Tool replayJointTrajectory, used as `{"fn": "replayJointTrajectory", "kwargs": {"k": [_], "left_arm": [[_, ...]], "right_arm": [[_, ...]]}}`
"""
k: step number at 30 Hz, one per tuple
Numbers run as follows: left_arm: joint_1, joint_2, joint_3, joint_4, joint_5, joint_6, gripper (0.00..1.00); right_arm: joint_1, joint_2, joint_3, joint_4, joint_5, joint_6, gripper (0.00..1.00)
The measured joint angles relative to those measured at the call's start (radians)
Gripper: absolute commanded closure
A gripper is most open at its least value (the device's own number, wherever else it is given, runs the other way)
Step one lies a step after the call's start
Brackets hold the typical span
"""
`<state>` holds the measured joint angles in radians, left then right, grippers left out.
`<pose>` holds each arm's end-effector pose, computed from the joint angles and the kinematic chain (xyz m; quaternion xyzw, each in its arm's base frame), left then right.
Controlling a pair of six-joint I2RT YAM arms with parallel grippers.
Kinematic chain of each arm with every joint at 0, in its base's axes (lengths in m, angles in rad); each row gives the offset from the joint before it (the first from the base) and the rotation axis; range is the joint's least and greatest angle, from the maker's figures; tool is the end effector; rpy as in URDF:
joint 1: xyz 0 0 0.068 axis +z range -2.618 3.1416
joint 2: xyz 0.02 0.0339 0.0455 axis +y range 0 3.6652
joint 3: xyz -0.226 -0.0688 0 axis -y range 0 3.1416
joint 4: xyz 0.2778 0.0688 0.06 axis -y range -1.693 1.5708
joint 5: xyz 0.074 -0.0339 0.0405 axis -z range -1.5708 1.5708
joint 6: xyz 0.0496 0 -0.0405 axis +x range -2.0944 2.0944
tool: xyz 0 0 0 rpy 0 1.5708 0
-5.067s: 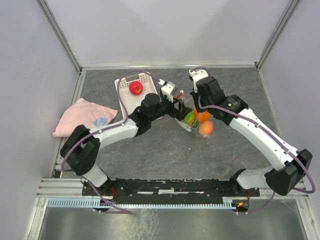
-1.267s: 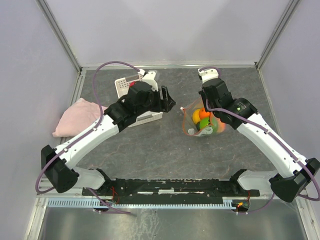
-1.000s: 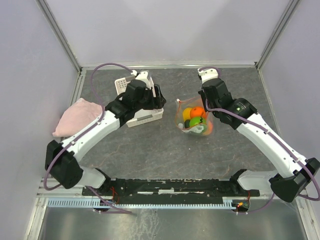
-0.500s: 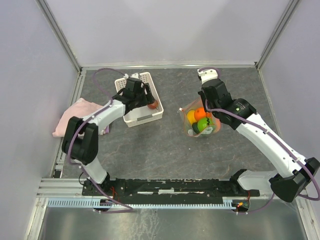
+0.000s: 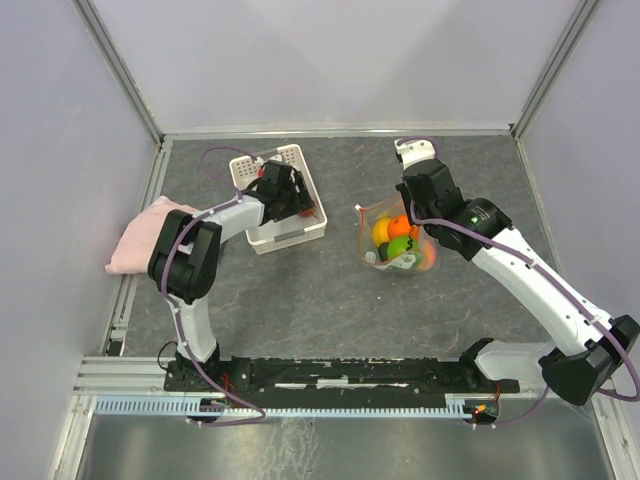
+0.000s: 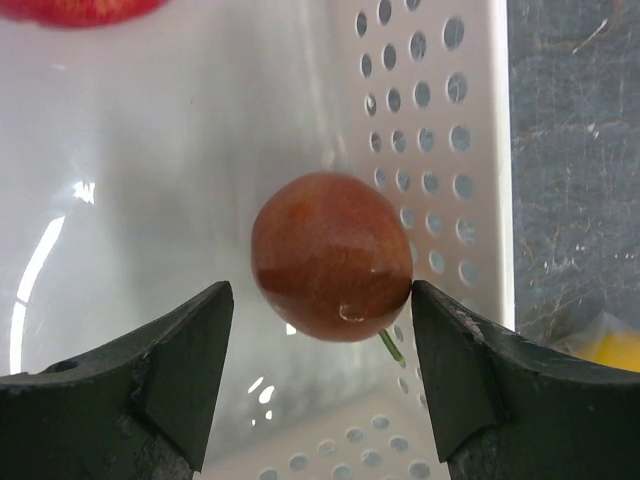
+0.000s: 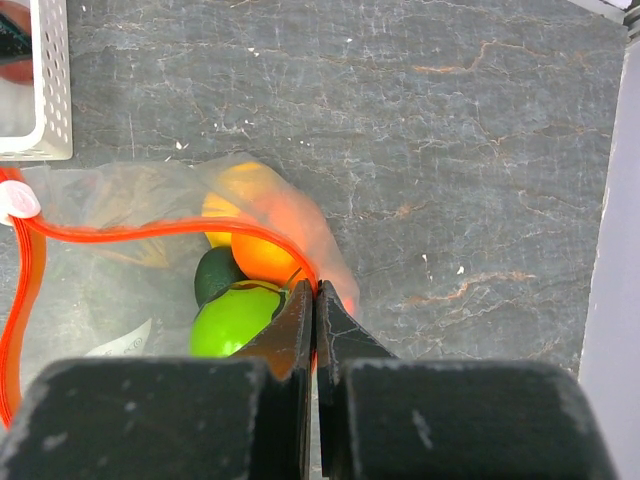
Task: Place the food in the zip-top bag and seal the zipper
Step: Pick up the fake fruit from the bin.
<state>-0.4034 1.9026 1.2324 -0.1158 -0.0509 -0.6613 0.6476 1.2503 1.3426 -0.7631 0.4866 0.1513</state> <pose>0.4019 -0.1688 0.1142 -0.1284 0.9148 -0.1738 0.3413 0.2630 0.1698 0.3401 -0.1131 0.8729 -0.0357 0.4733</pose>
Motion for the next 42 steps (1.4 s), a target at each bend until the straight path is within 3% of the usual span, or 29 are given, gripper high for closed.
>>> {"fn": "replayJointTrajectory", "kwargs": {"k": [12,29,42], "left_arm": [[0.011,0.106,0.079,0.021,-0.002,0.000,0.24],[0.022,0.120,0.119,-0.002,-0.126,0.001,0.14],[0.027,0.125,0.192,-0.021,-0.153,0.019,0.15]], "right_arm": [[0.000,-0.002,-0.008,0.001,-0.008,0.000,0.98],[0.000,-0.002,-0.010,0.006,-0.015,0.000,0.99],[0.000,-0.002,-0.010,0.006,-0.015,0.000,0.98]]}}
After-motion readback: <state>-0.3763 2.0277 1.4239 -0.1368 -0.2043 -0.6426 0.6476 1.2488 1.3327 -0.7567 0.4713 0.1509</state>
